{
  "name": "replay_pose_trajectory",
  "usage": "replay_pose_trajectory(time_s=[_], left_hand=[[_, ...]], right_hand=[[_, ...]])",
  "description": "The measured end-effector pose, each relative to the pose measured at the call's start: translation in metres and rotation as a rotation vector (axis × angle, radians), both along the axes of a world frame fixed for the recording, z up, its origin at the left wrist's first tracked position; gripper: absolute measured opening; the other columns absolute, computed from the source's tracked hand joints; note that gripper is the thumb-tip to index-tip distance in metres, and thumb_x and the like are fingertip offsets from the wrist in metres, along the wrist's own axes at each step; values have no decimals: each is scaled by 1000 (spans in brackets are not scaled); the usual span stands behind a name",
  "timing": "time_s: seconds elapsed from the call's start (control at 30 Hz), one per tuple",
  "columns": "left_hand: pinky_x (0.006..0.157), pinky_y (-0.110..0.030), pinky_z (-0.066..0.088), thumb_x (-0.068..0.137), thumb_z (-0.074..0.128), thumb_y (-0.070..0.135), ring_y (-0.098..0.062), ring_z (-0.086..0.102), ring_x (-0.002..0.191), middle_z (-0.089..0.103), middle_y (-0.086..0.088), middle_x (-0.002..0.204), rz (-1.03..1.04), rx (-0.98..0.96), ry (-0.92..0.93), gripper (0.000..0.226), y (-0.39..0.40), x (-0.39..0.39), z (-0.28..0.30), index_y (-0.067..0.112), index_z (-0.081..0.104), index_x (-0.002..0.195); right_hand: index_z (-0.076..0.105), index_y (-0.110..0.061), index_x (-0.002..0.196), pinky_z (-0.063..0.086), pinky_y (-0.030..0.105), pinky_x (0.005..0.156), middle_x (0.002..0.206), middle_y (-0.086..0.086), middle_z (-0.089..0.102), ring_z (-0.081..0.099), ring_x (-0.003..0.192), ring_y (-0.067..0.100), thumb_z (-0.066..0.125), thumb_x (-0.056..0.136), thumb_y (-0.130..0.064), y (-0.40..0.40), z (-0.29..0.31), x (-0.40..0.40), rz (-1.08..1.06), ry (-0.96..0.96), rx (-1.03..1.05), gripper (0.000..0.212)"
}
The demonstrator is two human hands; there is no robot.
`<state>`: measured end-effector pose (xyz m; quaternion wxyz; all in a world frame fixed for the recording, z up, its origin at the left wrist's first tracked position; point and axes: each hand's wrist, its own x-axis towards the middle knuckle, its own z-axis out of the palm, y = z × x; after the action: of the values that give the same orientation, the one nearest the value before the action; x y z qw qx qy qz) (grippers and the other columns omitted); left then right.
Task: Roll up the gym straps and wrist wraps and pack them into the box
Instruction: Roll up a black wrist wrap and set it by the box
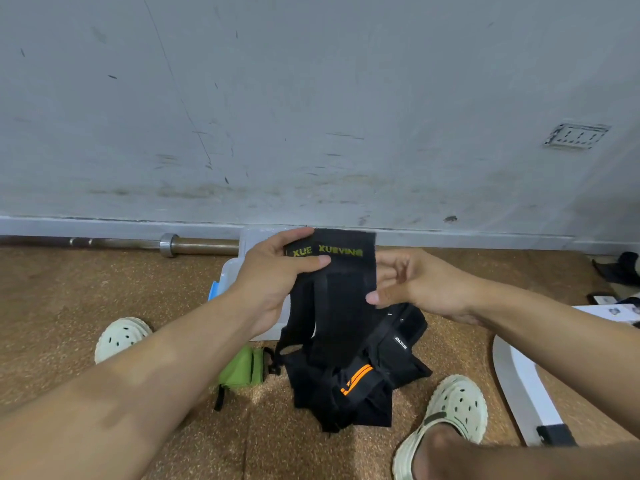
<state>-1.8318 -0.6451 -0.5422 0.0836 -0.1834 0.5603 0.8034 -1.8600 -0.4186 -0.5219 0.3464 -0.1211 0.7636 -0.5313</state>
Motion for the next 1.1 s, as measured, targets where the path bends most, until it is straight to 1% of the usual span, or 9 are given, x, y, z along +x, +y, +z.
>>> replay_pose_trajectory(time_s=[0.07, 0.17, 0.33, 0.4, 0.5, 0.6, 0.73, 0.93, 1.1], left_hand=[[78, -27, 60, 76, 77, -15, -19, 75, 94, 77, -8, 105, -15, -31, 55, 49, 0, 0, 1, 16, 72, 113], [76, -23, 58, 74, 77, -17, -16, 73, 92, 77, -5, 99, -68, -96, 119, 49, 1, 3, 1, 18, 73, 107], [87, -32, 59, 72, 81, -15, -20, 74, 97, 78, -3, 101, -16, -235, 171, 50, 4, 6, -2, 24, 74, 102], [85, -30, 60, 72, 82, -14, -19, 74, 96, 78, -2, 101, 13, -246, 171, 50, 4, 6, -2, 24, 73, 103], [85, -30, 61, 71, 82, -15, -18, 75, 95, 78, -2, 101, 9, -251, 182, 50, 4, 7, 0, 22, 73, 104], [83, -28, 60, 70, 83, -13, -17, 74, 97, 78, 0, 102, -11, -288, 190, 51, 3, 8, 0, 24, 73, 105], [84, -26, 59, 68, 91, 3, -11, 74, 97, 78, 5, 104, -149, -353, 191, 53, 3, 13, 3, 30, 72, 110], [72, -14, 55, 74, 89, 25, -7, 74, 88, 79, 5, 95, -164, -358, 201, 29, 11, 18, 8, 21, 76, 100], [67, -15, 55, 75, 88, 16, -9, 75, 82, 78, 4, 90, -148, -357, 209, 21, 10, 18, 8, 18, 77, 93]], right_hand=[[66, -12, 131, 56, 28, 92, 106, 26, 69, 67, 98, 26, 72, 90, 3, 1, 2, -2, -64, -12, 27, 44], [60, -13, 136, 54, 41, 105, 122, 15, 72, 70, 109, 23, 65, 91, 9, 6, 3, -11, -117, -209, -66, 51], [55, -12, 139, 53, 44, 103, 127, 11, 72, 69, 114, 27, 63, 77, 11, 13, 7, -17, -92, -308, -201, 66], [57, -13, 136, 52, 42, 104, 126, 9, 72, 69, 112, 24, 71, 77, 3, 11, 10, -14, -64, -266, -211, 62], [67, -16, 121, 57, 30, 92, 110, 1, 78, 74, 100, 18, 92, 69, -14, 0, 11, -6, -130, 0, -40, 58], [73, -13, 111, 61, 28, 87, 103, 3, 80, 77, 93, 18, 85, 77, -14, -11, 12, 1, -215, 127, -38, 36], [75, -9, 106, 62, 38, 85, 101, 8, 80, 77, 91, 29, 77, 87, -5, -12, 14, 1, -276, 235, -51, 20], [72, -6, 97, 62, 41, 84, 91, 14, 79, 76, 89, 36, 82, 84, -11, -15, 11, 6, -258, 287, -43, 18], [71, 1, 96, 63, 30, 76, 94, 19, 77, 74, 81, 27, 81, 80, -27, -14, 14, 3, -295, 150, -98, 33]])
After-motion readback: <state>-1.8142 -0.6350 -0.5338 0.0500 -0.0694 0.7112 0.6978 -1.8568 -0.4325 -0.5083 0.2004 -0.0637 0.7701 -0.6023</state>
